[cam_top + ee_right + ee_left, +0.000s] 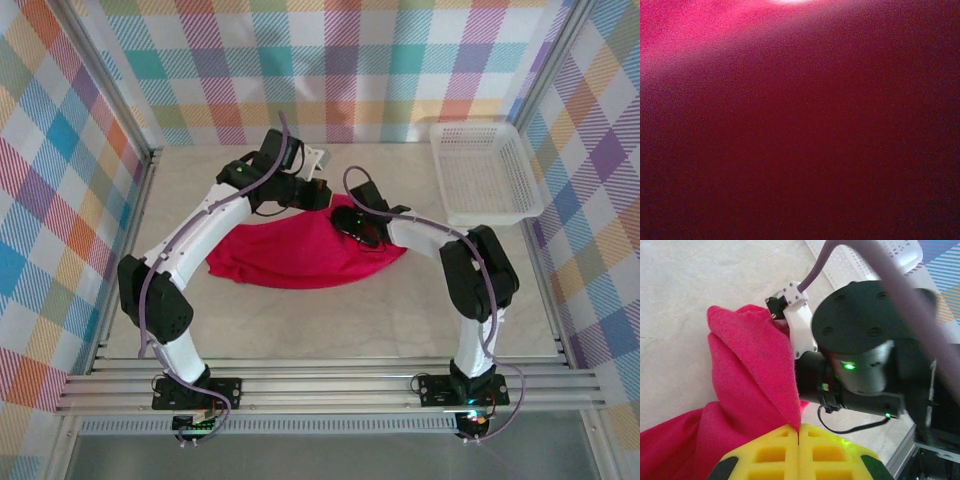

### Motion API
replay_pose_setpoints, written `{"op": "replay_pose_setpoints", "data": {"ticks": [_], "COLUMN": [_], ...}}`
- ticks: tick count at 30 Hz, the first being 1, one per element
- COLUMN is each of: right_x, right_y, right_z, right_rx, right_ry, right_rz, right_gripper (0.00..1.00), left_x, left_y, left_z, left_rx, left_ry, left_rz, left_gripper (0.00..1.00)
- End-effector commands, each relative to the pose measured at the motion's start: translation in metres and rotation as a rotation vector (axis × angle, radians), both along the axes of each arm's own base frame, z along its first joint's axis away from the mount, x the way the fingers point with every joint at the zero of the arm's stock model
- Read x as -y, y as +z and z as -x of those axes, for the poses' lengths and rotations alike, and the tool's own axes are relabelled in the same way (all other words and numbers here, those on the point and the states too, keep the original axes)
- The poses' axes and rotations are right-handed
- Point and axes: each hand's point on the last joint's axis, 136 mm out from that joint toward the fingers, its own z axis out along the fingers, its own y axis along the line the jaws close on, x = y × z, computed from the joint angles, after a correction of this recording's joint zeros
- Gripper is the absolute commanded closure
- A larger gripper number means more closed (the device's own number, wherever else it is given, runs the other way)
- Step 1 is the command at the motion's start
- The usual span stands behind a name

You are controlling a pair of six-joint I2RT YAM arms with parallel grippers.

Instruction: Fold the inside-out t-shirt

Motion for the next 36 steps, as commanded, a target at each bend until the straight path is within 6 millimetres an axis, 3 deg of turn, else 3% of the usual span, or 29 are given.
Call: {"op": "replay_pose_setpoints", "data": {"ticks": [1,4,5,8,11,15,21,23,26,29,31,36], "right_x": [0.015,0.014,0.014,0.008,-0.002,-0.014,-0.014,-0.01,0.009,0.031,0.044,0.075], "right_y": [-0.017,-0.027,-0.029,-0.017,0.022,0.091,0.186,0.216,0.243,0.254,0.244,0.16], "right_z": [0.001,-0.001,-0.002,-0.003,-0.001,0.019,0.069,0.086,0.099,0.102,0.097,0.068], "right_rx": [-0.046,-0.072,-0.078,-0.064,-0.022,0.071,0.266,0.335,0.411,0.434,0.398,0.141], "right_ry": [-0.096,-0.104,-0.103,-0.07,0.028,0.214,0.439,0.497,0.49,0.446,0.387,0.162], "right_rz": [0.042,0.036,0.028,-0.006,-0.036,-0.095,-0.249,-0.35,-0.422,-0.478,-0.489,-0.449], "right_gripper": [0.14,0.19,0.3,0.77,0.97,1.0,1.0,1.0,1.0,1.0,1.0,1.0], "left_x": [-0.006,-0.012,-0.014,-0.017,-0.019,-0.027,-0.05,-0.063,-0.076,-0.081,-0.083,-0.08], "left_y": [0.067,0.08,0.082,0.077,0.055,0.006,-0.087,-0.113,-0.139,-0.15,-0.155,-0.132], "left_z": [0.014,0.017,0.017,0.016,0.012,-0.006,-0.052,-0.066,-0.075,-0.072,-0.069,-0.055], "left_rx": [0.136,0.165,0.171,0.168,0.13,0.056,-0.141,-0.194,-0.237,-0.246,-0.251,-0.191], "left_ry": [-0.012,-0.003,0.0,0.006,0.014,0.057,0.196,0.254,0.302,0.311,0.317,0.274], "left_rz": [0.082,0.096,0.1,0.091,0.062,0.011,-0.045,-0.057,-0.096,-0.114,-0.125,-0.108], "left_gripper": [1.0,1.0,1.0,1.0,1.0,1.0,1.0,1.0,1.0,1.0,1.0,1.0]}}
